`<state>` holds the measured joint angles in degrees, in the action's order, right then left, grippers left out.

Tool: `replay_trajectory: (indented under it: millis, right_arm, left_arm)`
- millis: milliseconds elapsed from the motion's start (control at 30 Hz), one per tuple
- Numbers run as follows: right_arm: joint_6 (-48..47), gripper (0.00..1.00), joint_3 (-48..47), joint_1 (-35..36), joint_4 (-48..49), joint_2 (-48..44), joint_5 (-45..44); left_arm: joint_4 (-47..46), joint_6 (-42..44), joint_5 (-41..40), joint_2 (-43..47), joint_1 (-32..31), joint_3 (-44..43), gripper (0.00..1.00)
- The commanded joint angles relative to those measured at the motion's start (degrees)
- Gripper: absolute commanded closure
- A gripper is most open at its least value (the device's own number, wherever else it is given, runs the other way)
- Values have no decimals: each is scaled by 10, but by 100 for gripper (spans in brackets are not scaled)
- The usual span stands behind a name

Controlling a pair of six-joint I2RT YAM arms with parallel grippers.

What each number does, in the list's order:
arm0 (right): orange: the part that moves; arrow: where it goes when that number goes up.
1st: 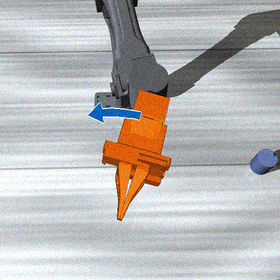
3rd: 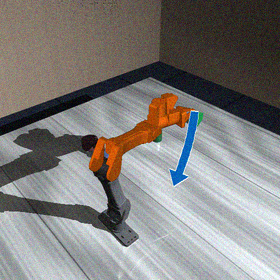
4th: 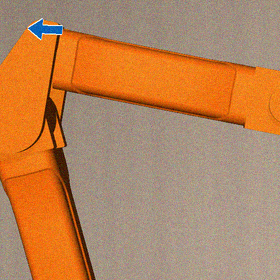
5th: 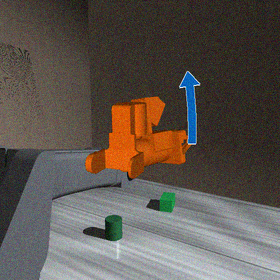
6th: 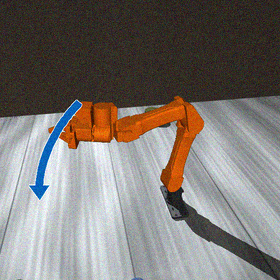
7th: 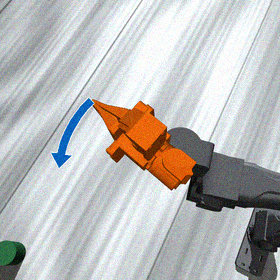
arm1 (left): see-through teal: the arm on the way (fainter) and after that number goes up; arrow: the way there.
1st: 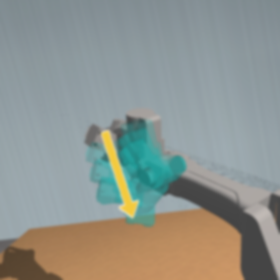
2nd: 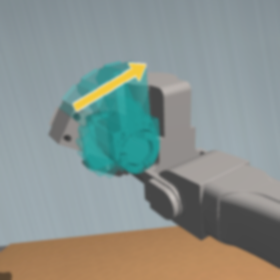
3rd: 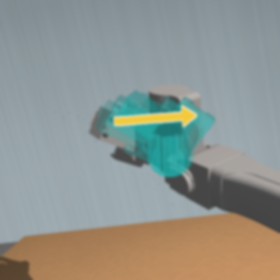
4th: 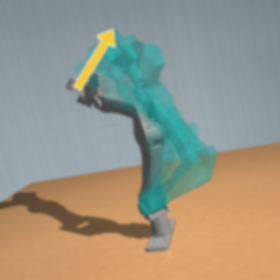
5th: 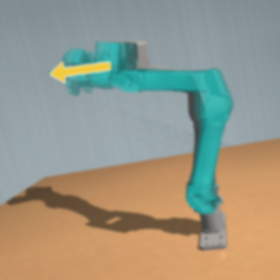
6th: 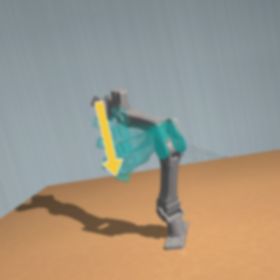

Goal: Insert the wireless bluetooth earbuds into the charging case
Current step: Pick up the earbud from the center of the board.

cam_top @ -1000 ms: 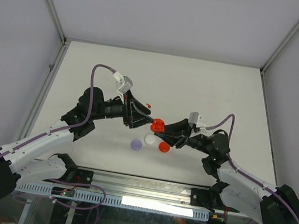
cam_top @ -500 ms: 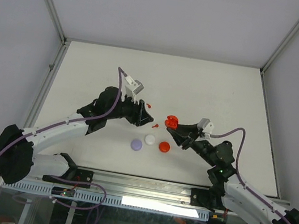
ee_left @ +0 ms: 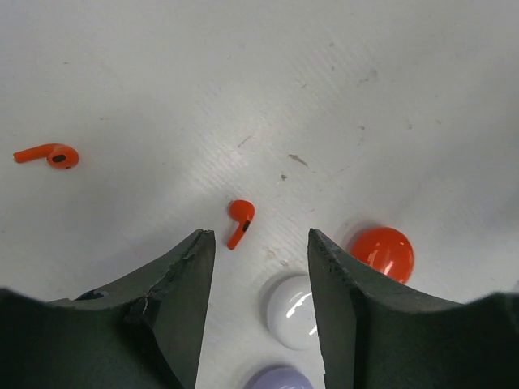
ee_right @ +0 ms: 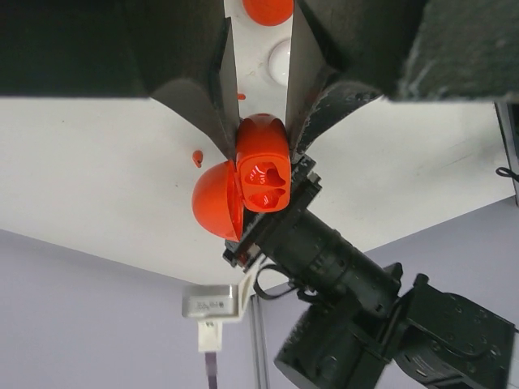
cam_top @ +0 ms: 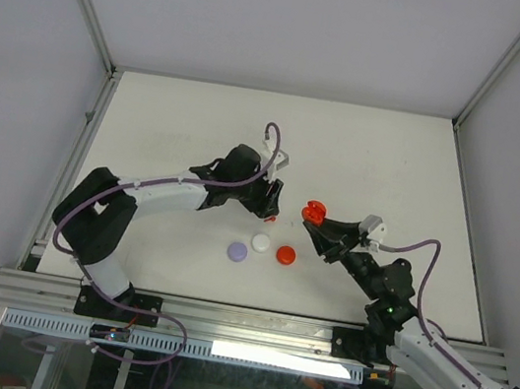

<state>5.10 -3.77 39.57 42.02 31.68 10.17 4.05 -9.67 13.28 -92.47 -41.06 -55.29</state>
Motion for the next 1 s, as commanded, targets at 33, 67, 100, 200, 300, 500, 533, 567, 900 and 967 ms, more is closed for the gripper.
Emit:
replay_trajectory:
  millis: [33,67,100,200,300,500,533,567,900,967]
  right_arm:
    - [6,100,3,-1,12,-23,-39]
    - [5,100,4,-1,12,-26,-41]
    - [5,100,5,-1,10,-28,-43]
    - [3,100,6,-2,7,-35,-45]
    - [2,100,7,-1,3,-42,-47]
    - [1,100,9,-1,1,-50,-51]
    - [1,100,9,-2,0,-50,-51]
    - [0,100,8,-1,0,-50,-52]
    - [0,100,9,-2,4,-48,-51]
    - [0,100,9,-2,3,-50,-52]
  left_arm:
    - [66,95,-26,-69,-22,-83,51]
    - [77,104,-29,-81,-27,-97,51]
    - [86,111,-34,-92,-31,-107,51]
    - [108,132,-37,-120,-37,-137,53]
    - [141,152,-44,-141,-37,-163,56]
    - [187,176,-43,-167,-44,-202,57]
    - [194,177,-44,-172,-45,-207,57]
    - [202,176,-47,-177,-45,-212,57]
    - [233,174,-68,-216,-61,-242,65]
    - [242,173,-74,-222,-62,-248,66]
